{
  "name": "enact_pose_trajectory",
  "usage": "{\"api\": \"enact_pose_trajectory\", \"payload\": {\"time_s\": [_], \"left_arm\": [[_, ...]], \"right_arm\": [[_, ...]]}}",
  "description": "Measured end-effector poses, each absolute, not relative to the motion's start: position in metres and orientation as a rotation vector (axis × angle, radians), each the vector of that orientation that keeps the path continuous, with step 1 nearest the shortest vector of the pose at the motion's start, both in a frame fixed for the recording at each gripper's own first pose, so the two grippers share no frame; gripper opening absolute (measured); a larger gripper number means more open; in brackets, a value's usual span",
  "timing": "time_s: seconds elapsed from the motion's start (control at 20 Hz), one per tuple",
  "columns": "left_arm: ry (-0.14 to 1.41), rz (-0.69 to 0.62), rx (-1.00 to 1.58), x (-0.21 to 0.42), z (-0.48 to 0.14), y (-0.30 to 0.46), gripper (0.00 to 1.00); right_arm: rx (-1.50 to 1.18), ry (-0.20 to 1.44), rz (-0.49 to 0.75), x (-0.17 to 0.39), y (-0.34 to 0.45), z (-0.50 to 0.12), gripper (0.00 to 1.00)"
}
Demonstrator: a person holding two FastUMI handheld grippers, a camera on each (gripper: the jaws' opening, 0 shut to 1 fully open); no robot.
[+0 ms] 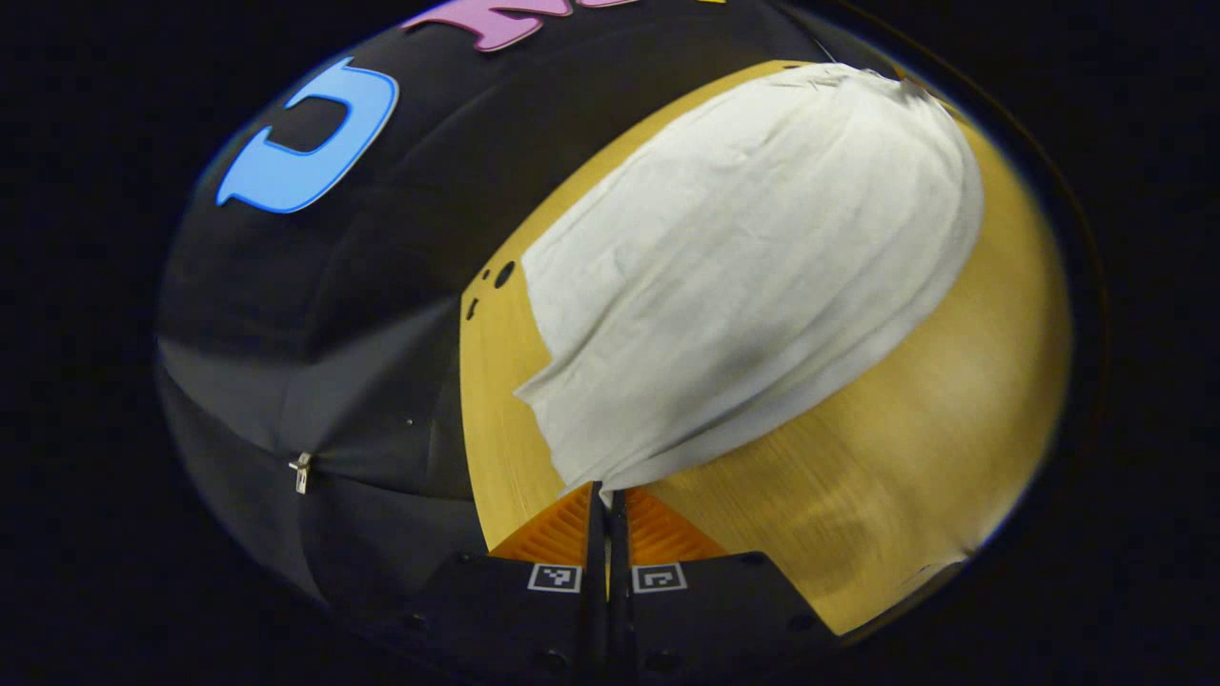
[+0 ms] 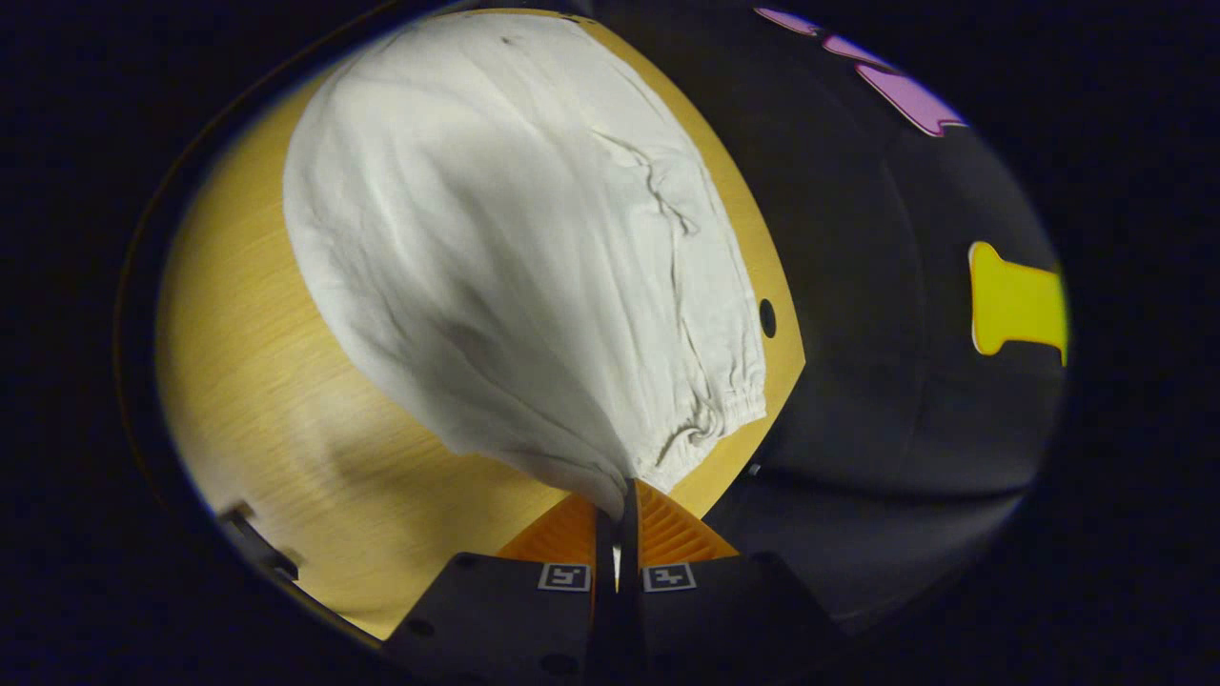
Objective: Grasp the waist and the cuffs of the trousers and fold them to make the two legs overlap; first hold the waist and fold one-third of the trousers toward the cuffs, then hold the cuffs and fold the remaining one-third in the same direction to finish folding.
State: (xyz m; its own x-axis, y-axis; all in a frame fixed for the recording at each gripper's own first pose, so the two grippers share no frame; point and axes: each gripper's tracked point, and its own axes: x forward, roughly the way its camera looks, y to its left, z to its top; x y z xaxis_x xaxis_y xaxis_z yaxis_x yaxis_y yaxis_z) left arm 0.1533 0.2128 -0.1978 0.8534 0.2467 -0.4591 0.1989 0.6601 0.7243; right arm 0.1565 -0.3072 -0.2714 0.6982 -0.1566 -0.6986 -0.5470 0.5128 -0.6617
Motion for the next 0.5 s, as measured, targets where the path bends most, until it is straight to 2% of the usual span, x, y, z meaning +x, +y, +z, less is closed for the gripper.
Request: {"api": "enact_pose_trajectory", "payload": {"time_s": [0.5], "left_arm": [[0.396, 0.189, 0.647, 0.173, -0.109, 0.181, 0.05]], "right_arm": [[-0.535, 0.739, 0.045, 0.233, -0.316, -0.21, 0.05]]}}
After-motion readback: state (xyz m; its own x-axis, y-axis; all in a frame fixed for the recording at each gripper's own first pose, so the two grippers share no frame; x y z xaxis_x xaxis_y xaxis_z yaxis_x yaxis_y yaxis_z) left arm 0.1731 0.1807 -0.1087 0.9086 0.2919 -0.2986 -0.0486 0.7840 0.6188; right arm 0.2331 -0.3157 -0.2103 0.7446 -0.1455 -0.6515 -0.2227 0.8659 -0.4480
